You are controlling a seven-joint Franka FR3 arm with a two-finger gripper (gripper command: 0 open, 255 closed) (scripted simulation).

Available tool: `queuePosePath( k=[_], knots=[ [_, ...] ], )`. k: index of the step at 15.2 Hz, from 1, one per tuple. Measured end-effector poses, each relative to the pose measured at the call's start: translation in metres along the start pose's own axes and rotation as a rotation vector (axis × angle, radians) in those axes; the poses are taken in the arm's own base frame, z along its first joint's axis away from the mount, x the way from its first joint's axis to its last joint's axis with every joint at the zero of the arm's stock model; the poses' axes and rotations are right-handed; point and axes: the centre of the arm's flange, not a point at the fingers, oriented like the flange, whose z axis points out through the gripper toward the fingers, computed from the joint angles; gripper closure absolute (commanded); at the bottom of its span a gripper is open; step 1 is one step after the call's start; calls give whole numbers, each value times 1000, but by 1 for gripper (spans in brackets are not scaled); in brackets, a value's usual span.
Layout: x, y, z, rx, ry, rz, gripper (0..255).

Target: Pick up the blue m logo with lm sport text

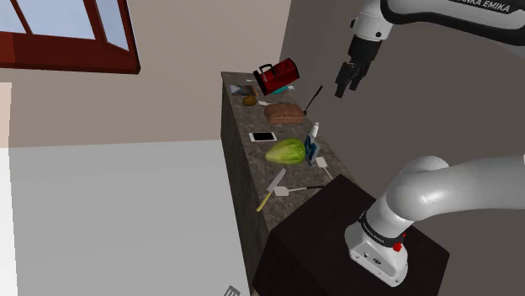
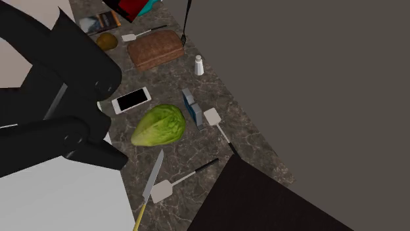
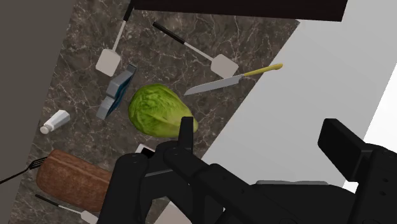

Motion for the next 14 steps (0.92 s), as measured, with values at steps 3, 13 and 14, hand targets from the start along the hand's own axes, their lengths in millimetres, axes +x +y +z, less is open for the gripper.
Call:
queuePosePath(
  k=[3, 13, 14],
  knots=[
    [6, 10, 12, 1, 0, -1, 0],
    [53, 83, 106, 9, 3, -5, 0],
    [56, 89, 114, 10, 4, -5, 0]
  ],
)
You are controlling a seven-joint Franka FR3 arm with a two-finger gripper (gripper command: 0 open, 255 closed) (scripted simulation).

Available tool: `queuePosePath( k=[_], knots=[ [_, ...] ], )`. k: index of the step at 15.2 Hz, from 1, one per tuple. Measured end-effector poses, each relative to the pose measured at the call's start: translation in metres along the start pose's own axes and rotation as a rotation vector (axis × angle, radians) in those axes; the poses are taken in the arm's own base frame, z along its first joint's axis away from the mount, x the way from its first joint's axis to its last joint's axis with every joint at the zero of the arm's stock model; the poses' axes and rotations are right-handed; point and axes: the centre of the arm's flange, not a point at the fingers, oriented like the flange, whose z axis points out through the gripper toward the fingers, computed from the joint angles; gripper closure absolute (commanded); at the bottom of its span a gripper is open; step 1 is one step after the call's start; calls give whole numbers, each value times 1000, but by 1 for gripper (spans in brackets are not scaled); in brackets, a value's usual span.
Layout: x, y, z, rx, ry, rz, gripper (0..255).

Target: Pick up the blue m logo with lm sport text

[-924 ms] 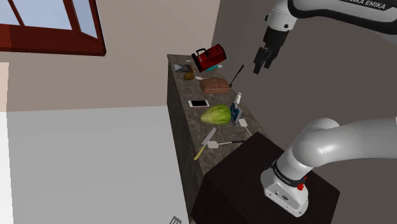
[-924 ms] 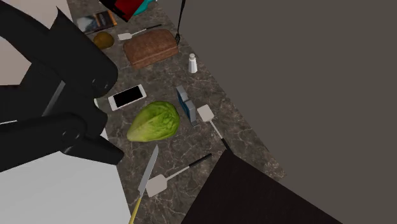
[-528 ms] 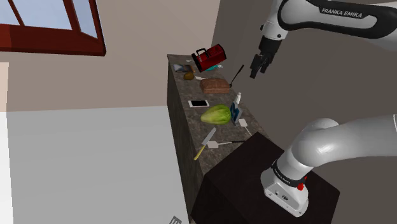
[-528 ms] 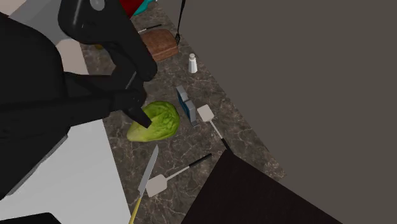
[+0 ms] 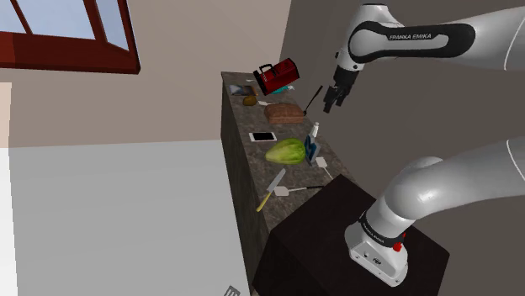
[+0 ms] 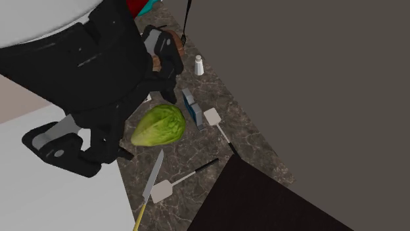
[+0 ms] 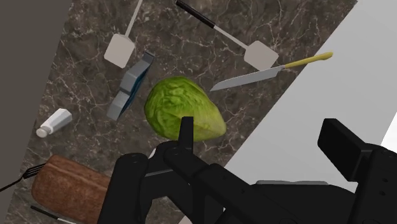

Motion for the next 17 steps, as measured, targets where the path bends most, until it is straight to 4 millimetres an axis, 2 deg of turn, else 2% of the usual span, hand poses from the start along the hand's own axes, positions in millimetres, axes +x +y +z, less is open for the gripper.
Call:
queuePosePath(
  k=[3, 17],
  knots=[
    [19, 22, 33, 3, 1, -1, 0],
    [87, 129, 166, 13, 8, -8, 0]
  ],
)
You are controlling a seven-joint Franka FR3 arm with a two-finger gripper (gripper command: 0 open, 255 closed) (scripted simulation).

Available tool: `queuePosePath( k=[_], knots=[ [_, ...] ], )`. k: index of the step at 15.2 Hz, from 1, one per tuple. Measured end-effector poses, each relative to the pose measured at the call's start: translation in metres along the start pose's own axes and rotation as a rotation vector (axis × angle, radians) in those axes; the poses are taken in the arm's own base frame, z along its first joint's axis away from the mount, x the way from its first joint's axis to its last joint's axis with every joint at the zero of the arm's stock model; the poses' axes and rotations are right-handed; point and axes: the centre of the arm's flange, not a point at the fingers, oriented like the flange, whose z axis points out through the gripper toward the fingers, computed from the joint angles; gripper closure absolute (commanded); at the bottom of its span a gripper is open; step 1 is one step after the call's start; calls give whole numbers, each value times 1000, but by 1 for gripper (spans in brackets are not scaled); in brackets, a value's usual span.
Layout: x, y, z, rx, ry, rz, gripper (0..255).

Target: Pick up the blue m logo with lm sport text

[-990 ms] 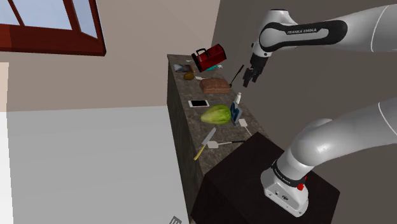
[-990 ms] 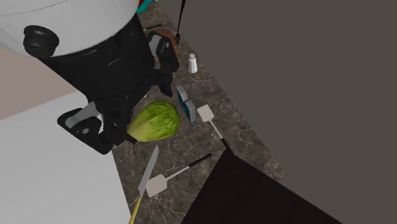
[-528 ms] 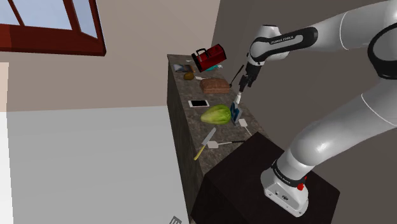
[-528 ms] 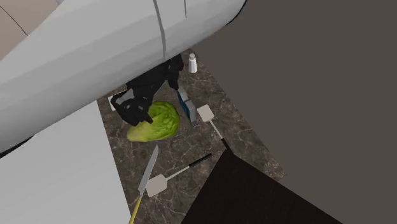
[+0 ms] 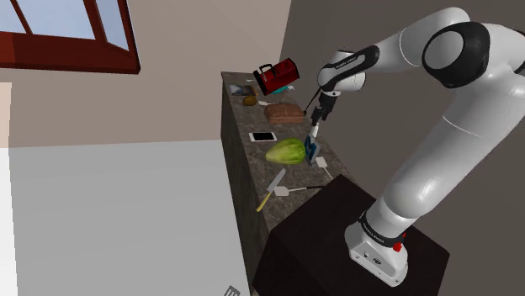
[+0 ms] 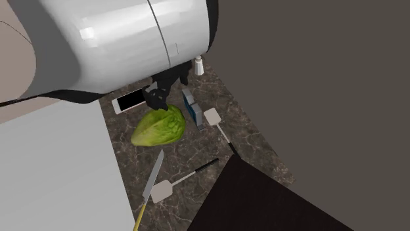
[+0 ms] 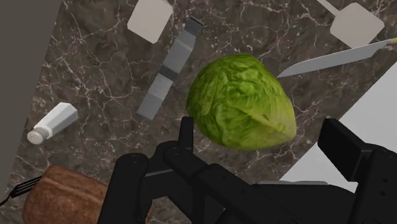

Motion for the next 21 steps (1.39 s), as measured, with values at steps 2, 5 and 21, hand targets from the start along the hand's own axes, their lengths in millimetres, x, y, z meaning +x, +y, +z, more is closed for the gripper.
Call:
queuePosePath(
  k=[2, 5, 21],
  knots=[
    [10, 13, 19, 2, 1, -1, 0],
    [23, 38, 50, 2, 2, -2, 0],
    [77, 119, 179, 11, 7, -8, 0]
  ],
)
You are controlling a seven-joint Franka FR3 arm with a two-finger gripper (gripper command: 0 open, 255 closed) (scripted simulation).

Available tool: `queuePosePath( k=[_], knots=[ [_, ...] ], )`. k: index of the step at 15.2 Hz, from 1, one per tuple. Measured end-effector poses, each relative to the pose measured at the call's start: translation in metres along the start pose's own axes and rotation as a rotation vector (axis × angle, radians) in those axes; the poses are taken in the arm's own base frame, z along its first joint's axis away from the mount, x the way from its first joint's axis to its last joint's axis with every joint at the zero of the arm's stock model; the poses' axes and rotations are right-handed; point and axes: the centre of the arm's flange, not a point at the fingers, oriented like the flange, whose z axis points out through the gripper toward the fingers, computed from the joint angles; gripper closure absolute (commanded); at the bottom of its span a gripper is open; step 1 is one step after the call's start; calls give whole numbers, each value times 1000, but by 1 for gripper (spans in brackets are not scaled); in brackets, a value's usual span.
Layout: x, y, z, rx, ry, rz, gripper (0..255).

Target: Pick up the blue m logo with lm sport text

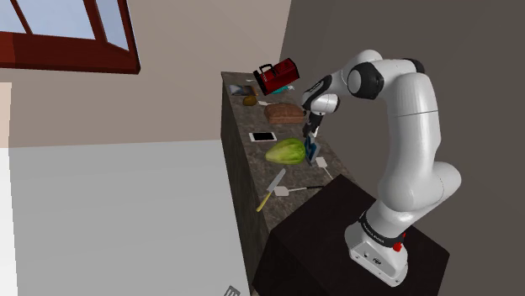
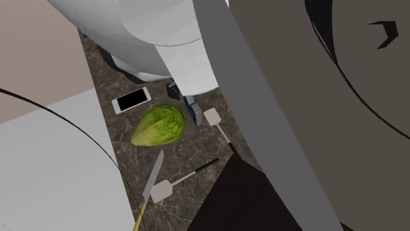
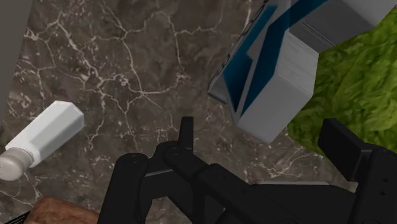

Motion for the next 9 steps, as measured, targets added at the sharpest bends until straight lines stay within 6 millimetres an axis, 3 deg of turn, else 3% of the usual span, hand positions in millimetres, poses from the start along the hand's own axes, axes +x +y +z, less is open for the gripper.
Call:
queuePosePath(
  k=[2, 3, 9],
  knots=[
    [0, 0, 10, 0, 0, 0, 0],
    [0, 0, 12, 0, 0, 0, 255],
    [0, -1, 14, -1, 1, 0, 255]
  ],
)
